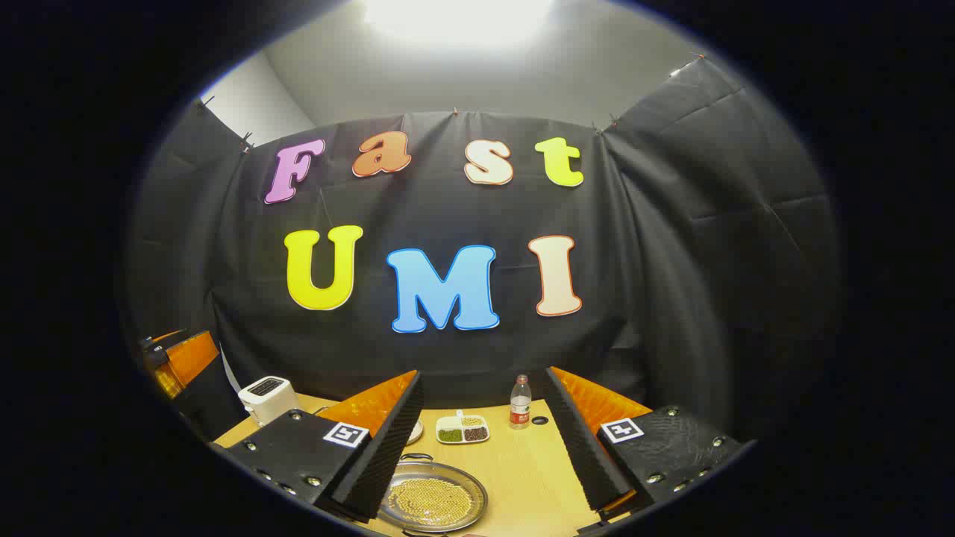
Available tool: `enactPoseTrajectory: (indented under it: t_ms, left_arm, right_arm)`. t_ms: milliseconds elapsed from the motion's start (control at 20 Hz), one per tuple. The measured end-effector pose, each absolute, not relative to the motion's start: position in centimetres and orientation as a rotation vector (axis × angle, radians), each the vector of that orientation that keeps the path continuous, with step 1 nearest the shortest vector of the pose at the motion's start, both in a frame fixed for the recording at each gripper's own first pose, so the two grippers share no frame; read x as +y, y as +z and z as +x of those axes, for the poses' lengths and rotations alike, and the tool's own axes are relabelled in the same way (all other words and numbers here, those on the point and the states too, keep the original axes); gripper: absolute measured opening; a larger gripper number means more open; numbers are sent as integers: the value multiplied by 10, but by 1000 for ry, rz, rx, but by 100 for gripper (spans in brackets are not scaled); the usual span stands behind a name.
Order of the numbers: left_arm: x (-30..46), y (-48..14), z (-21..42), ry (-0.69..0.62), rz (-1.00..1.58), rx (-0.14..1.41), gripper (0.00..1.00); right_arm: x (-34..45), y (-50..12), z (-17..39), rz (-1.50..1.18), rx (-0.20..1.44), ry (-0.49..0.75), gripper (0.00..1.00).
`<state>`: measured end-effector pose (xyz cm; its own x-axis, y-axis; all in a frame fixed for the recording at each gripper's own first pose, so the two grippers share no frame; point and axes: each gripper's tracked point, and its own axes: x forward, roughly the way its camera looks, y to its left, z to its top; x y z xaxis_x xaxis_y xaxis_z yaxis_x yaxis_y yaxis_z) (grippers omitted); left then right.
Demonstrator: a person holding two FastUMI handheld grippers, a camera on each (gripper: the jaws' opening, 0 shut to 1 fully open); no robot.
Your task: First push the handle of the pot to place it horizontally, then grasp the pot with both hands and set it on the induction cooktop.
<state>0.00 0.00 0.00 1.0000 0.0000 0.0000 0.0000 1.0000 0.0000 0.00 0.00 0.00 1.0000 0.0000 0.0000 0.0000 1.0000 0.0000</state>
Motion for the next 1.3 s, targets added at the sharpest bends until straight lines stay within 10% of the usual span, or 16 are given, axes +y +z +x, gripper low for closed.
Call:
enactPoseTrajectory:
  t_ms: [1300]
  left_arm:
    - [-20, -5, -4, 10, 40, 9, 99]
  right_arm:
    - [3, -29, 3, 48, 49, 70, 98]
